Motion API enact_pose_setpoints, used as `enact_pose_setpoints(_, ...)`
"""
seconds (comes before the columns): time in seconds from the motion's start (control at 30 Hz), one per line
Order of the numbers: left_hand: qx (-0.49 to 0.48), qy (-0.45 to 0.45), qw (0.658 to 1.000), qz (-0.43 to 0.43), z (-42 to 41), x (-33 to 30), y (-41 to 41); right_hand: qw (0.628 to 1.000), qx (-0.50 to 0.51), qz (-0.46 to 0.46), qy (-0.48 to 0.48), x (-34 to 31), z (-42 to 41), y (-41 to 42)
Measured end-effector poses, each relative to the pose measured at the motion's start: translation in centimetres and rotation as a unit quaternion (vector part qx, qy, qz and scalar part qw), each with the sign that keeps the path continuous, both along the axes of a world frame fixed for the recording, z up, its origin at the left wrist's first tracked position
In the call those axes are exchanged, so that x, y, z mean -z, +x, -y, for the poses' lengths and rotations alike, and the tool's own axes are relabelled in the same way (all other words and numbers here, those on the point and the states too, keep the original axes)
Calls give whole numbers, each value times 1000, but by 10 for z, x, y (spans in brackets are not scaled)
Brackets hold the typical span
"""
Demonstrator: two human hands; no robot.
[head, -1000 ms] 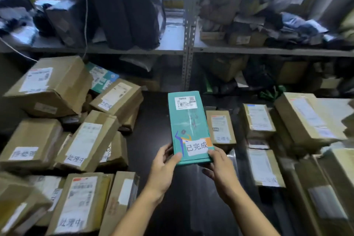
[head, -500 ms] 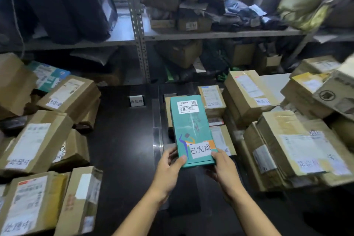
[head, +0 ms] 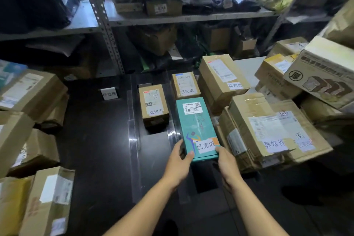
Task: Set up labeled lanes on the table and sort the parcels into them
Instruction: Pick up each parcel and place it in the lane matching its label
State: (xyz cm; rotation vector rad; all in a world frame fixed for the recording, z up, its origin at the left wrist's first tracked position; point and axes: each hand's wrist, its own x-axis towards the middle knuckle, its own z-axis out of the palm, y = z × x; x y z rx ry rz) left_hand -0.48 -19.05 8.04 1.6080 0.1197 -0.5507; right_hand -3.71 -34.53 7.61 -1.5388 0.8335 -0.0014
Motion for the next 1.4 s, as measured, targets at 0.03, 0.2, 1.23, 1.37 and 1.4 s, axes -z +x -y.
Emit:
enact_pose_setpoints(0.03, -1, 3, 1000, -3, 4, 2, 1, 1000, 5, 2, -19, 2, 3, 2)
enact_pose_setpoints(0.2, -6, 13, 1000, -1, 19, 3, 5, 997, 4, 5, -80, 9, 10, 10)
enact_pose_setpoints(1.23, 30, 250, 966, 50, 29, 18, 30, 983, -73, -11, -169, 26, 15, 25)
enact_pose_setpoints(1.37, 19, 217, 975, 47, 28, 18, 28, 982, -78, -12, -174, 22, 14, 23)
enact_pose_setpoints(1.4, 17, 212, 976, 49, 27, 18, 28, 981, -80, -11, -177, 21, 14, 22)
